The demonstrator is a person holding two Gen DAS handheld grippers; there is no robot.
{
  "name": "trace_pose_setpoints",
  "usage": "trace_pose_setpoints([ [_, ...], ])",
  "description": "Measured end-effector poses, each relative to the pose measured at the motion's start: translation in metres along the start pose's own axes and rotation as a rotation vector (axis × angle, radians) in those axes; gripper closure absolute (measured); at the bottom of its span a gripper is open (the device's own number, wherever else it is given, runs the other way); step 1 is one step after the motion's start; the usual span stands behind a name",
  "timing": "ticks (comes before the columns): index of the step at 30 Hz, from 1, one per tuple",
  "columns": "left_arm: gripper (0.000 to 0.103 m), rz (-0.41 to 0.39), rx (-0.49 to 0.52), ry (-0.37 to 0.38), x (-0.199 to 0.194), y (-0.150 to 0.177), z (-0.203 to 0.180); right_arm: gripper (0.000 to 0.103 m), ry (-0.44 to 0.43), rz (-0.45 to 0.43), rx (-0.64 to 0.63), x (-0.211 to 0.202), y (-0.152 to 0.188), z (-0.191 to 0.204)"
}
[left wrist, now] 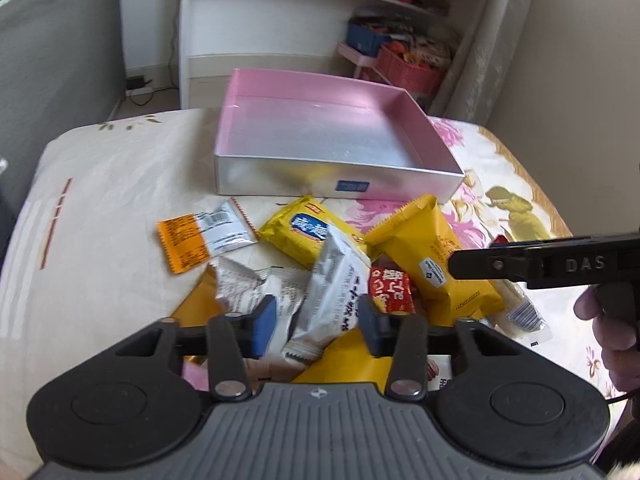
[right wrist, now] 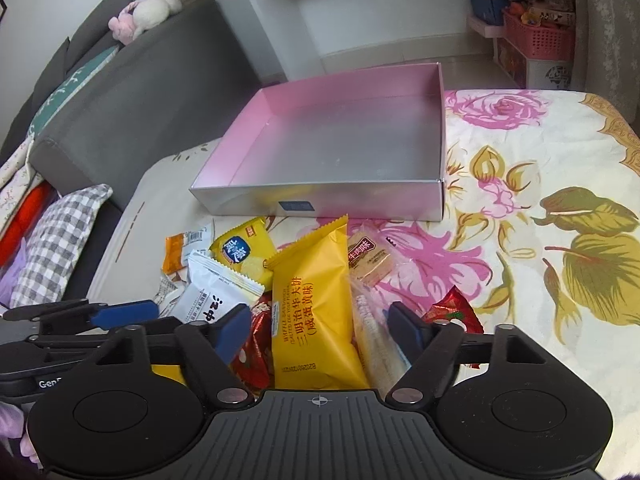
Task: Organize snacks
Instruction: 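Grasp a white-silver packet with the left tool while the right tool grasps a yellow pastry packet, then carry both packets into the pink box and open both tools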
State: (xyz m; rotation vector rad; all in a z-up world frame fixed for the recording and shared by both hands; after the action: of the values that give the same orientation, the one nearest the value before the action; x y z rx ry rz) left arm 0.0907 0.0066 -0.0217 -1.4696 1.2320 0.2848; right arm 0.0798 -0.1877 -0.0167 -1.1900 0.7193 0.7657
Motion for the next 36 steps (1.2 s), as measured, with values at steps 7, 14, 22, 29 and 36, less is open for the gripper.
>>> trace_pose_setpoints([
  [7,0.077,0.023,0.056,0.004,0.012,-0.007,-0.001,0.038,0.016,0.007,-0.036,0.013,-0.002,0.002],
  [14,0.076,0.038,0.083,0.016,0.021,-0.009,-0.003,0.036,0.0,0.015,-0.08,0.024,-0.001,0.007],
  [22,0.083,0.059,0.037,0.036,0.028,-0.014,-0.001,0.051,0.042,-0.001,-0.154,0.027,0.003,0.018],
  [29,0.091,0.042,0.005,0.005,0.022,-0.019,-0.002,0.062,0.016,0.013,-0.079,0.019,-0.005,0.009],
  [36,0.091,0.025,-0.066,-0.006,0.01,-0.028,-0.002,0.064,0.006,-0.021,-0.017,-0.001,-0.017,0.006],
])
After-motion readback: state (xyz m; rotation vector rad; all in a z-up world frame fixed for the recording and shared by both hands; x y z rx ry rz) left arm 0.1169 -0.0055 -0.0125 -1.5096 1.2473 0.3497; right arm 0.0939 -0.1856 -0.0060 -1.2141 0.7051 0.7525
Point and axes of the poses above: each gripper's, at about its wrist camera, not at the fingertips, and x roughly the way its jaws point, z to its left, y to its underside, the point moved 1 cm from there along x, roughly the way its jaws point, and after that the axes turned 9 degrees about y, right-handed, at the moved point
